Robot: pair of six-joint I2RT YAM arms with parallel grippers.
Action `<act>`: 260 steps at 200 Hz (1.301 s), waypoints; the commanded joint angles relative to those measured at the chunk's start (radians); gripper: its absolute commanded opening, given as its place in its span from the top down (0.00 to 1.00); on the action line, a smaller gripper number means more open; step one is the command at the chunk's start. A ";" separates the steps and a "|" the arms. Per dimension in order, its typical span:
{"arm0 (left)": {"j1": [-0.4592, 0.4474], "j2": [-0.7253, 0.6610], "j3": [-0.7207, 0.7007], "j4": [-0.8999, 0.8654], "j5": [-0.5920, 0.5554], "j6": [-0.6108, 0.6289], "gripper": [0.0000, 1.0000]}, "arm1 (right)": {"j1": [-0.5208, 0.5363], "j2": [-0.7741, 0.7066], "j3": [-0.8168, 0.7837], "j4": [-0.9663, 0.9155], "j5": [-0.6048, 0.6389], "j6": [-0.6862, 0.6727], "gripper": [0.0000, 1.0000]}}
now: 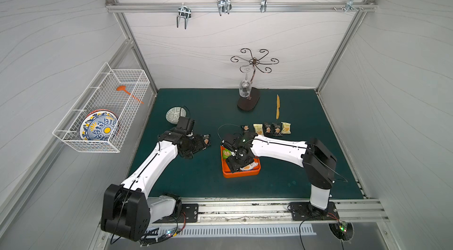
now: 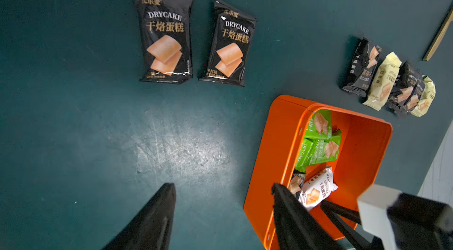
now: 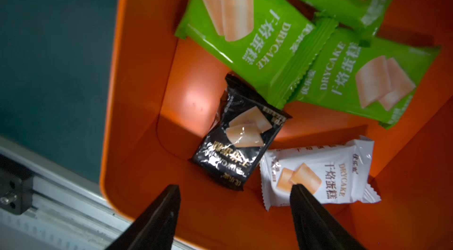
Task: Take the cookies out of the storage box
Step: Pick up the cookie from the storage box.
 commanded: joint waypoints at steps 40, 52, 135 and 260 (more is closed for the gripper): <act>0.021 -0.051 -0.009 -0.022 -0.031 0.025 0.33 | 0.003 0.098 0.063 -0.026 0.044 0.127 0.25; 0.022 -0.053 -0.009 -0.024 -0.031 0.028 0.33 | 0.004 0.109 0.068 -0.021 0.047 0.135 0.25; 0.034 -0.077 -0.014 -0.043 -0.039 0.040 0.33 | -0.008 0.189 0.102 -0.018 0.091 0.174 0.31; 0.045 -0.092 -0.033 -0.042 -0.038 0.045 0.33 | -0.017 0.211 0.106 -0.020 0.136 0.180 0.54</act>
